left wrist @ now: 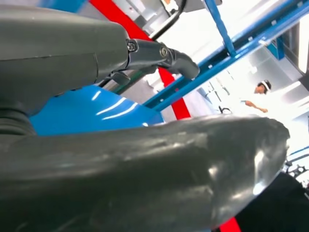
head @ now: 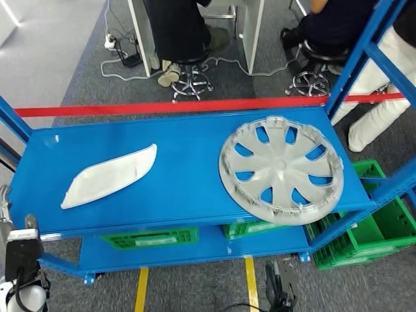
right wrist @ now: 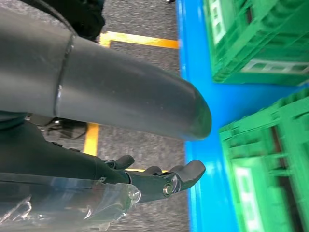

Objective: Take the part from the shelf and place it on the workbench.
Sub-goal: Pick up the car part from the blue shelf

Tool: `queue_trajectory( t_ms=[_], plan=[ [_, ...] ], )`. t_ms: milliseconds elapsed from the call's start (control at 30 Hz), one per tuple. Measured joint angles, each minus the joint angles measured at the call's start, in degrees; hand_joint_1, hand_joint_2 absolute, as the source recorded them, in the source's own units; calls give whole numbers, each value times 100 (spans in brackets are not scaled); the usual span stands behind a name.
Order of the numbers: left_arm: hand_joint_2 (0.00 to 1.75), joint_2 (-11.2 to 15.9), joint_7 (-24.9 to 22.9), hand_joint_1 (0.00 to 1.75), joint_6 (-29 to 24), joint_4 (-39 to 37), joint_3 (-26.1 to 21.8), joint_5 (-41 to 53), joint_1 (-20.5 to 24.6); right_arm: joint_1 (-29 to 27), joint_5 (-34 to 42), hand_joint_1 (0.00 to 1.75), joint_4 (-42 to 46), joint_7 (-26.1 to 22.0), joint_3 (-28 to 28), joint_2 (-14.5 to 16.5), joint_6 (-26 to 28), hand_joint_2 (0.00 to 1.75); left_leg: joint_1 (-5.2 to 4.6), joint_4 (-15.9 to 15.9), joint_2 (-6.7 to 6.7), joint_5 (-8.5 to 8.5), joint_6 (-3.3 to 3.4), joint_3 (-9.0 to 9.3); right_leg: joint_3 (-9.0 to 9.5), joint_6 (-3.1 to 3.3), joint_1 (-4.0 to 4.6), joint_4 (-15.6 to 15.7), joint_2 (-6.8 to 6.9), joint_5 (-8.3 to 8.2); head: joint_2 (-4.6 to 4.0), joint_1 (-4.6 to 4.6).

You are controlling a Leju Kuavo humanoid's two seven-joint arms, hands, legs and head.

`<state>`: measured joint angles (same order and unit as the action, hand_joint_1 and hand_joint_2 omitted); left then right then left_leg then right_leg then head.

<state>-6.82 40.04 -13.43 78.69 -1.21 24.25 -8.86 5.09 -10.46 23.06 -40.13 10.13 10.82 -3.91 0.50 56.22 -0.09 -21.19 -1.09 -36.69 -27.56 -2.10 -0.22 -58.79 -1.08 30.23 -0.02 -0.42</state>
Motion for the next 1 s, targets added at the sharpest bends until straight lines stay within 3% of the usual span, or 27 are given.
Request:
queue_trajectory(
  t_ms=[67, 167, 200, 233, 267, 333, 400, 433, 567, 733, 900, 1000],
  plan=[
    [0, 21, 0, 0, 58, -43, 23, 76, 29, 62, -17, 0, -4, -3, 5, 0, -1, 0, 12, -12, -3, -74, 66, 130, -177, -35, 0, -372, 34, 105, 0, 21],
    [0, 47, -3, 0, 153, -156, 30, 134, 57, 93, -40, 0, -22, -3, 16, -1, -1, 0, 5, -13, -5, -218, 121, 286, -908, -55, 4, -1467, 56, 527, 0, 41],
    [0, 51, -9, 0, 191, -199, 30, 151, 61, 88, -44, 0, -32, -2, 20, -1, -1, 0, 2, -12, -12, -267, 126, 346, -1100, -56, 5, -1655, 56, 603, 0, 46],
    [44, 56, -24, 0, 235, -245, 30, 173, 64, 88, -48, 0, -43, -1, 24, -2, -2, 0, -1, -11, -21, -322, 122, 416, -1209, -53, 7, -1665, 56, 570, 0, 52],
    [87, 61, -46, 0, 286, -291, 30, 193, 73, 93, -50, 0, -50, -1, 28, -2, -4, 0, -2, -11, -29, -382, 113, 496, -1230, -45, 9, -1490, 56, 395, 0, 54],
    [175, 78, -132, 0, 440, -423, 34, 267, 132, 107, -64, 0, -75, 0, 44, -2, -12, 0, -10, -2, -40, -506, 76, 651, -1139, -11, 12, -783, 62, -254, 0, 60],
    [175, 113, -241, 0, 622, -578, 65, 426, 203, 121, -93, 0, -116, 2, 64, -2, -32, 0, -29, 22, -56, -614, 18, 719, -1049, 55, 15, -226, 63, -722, 0, 57],
    [175, 142, -298, 0, 685, -639, 101, 560, 224, 125, -115, 0, -134, 3, 71, -2, -45, 0, -39, 32, -63, -649, -13, 725, -1040, 93, 15, -110, 63, -800, 0, 52],
    [175, 318, -543, 0, 744, -735, 423, 1243, 251, 217, -198, 0, -204, 1, 80, 2, -99, 0, -48, -11, -63, -633, 86, 716, -1066, 94, 0, -68, 13, -875, 0, 32],
    [175, 565, -559, 0, 840, -669, 935, 1328, 214, 277, -270, 0, -279, 1, 88, 2, -128, 0, -45, -84, -60, -626, 99, 737, -1078, 165, 13, -61, -35, -839, 0, 34],
    [175, 823, -255, 0, 865, -429, 1381, 961, 31, 307, -333, 0, -316, 0, 119, 1, -130, 0, -28, -136, -59, -631, -95, 750, -1073, 202, 28, -63, -32, -845, 0, 37],
    [175, 919, -137, 0, 845, -296, 1528, 828, -67, 319, -352, 0, -328, 0, 128, 2, -130, 0, -31, -136, -59, -620, -112, 754, -1057, 192, 22, -53, -29, -868, 0, 39]
  ],
)
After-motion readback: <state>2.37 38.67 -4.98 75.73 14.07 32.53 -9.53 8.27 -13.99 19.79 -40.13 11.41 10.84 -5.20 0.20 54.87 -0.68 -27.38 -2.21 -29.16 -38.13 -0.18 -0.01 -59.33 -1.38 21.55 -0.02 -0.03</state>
